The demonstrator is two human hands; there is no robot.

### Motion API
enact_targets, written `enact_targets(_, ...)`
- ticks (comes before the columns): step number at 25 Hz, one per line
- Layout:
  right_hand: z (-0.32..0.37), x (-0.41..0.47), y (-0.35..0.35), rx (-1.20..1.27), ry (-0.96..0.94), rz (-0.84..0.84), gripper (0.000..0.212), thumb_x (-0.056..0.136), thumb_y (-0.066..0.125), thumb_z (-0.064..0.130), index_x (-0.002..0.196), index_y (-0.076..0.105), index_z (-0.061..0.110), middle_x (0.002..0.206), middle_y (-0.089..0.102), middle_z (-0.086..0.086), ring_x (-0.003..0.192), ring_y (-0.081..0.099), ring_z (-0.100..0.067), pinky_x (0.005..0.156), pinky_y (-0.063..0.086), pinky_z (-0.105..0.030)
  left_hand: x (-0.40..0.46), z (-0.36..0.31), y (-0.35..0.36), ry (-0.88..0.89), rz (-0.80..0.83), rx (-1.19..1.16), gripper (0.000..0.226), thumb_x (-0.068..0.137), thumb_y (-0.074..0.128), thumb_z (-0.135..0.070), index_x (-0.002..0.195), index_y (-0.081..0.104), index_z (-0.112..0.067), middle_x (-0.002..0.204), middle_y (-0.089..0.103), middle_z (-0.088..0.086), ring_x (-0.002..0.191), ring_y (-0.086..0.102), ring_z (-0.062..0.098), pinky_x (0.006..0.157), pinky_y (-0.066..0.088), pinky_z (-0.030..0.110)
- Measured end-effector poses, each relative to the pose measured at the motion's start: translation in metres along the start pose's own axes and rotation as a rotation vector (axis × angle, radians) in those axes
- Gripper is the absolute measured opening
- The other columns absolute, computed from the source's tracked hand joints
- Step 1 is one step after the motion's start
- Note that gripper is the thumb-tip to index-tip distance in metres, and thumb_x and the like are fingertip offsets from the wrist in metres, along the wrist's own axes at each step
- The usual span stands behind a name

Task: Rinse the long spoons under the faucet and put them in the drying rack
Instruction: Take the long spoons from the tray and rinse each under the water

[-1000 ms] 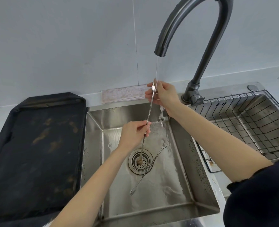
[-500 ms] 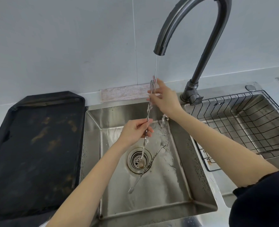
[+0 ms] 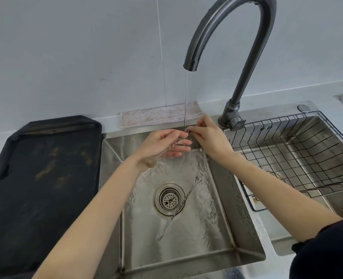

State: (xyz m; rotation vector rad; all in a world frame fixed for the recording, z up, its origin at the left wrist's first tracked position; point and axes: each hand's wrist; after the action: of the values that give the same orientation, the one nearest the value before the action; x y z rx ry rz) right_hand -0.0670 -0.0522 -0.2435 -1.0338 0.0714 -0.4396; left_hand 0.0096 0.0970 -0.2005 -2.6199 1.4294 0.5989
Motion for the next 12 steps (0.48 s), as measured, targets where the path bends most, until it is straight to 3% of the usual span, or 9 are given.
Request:
enact_targets(3,-0.002,-0.005,0.011,0.128,0.060,-0.039,0.023,0.091,0.055,0.011,0.110,0.068,0.006,0.111,0.056,-0.021,0.098,0.058,-0.032,0.081,0.046,-0.034,0.005,-0.006,-0.003,0.011,0.026,-0.064,0.024,0.096,0.039,-0.016,0.099,0.063,-0.013,0.095,0.071,0.003,0.076,0.072,0.005,0.064,0.058,0.015)
enact_targets(5,-0.003,-0.013,0.018,0.188,0.082,-0.029,0.022,0.091,0.056,0.010,0.108,0.068,0.003,0.102,0.063,-0.021,0.091,0.062,-0.033,0.076,0.043,-0.029,0.010,-0.006,-0.002,0.022,0.001,-0.046,0.023,0.095,0.041,-0.012,0.100,0.064,-0.017,0.094,0.071,0.001,0.078,0.071,0.006,0.063,0.058,0.015)
enact_targets(9,-0.006,-0.040,0.038,0.306,0.154,-0.008,0.018,0.090,0.058,0.012,0.094,0.071,0.000,0.084,0.067,-0.019,0.073,0.068,-0.033,0.076,0.055,-0.044,0.016,-0.002,0.005,0.061,-0.079,0.070,0.023,0.092,0.048,-0.011,0.110,0.061,-0.017,0.089,0.063,-0.003,0.080,0.060,0.006,0.060,0.056,0.013)
enact_targets(12,-0.008,-0.058,0.048,0.342,0.238,0.009,0.016,0.089,0.060,0.012,0.095,0.072,0.003,0.081,0.063,-0.006,0.069,0.070,-0.029,0.066,0.052,-0.018,0.022,0.000,0.010,0.111,-0.185,0.151,0.015,0.089,0.055,-0.020,0.095,0.066,-0.027,0.087,0.061,-0.008,0.082,0.055,0.005,0.068,0.050,0.017)
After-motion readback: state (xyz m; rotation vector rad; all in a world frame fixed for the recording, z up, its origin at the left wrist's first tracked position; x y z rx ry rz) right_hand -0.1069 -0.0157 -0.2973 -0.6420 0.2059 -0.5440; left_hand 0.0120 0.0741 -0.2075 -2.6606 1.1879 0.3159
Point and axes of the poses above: each hand's wrist, its own x-axis towards the middle knuckle, its own y-axis out of the palm, z = x × y
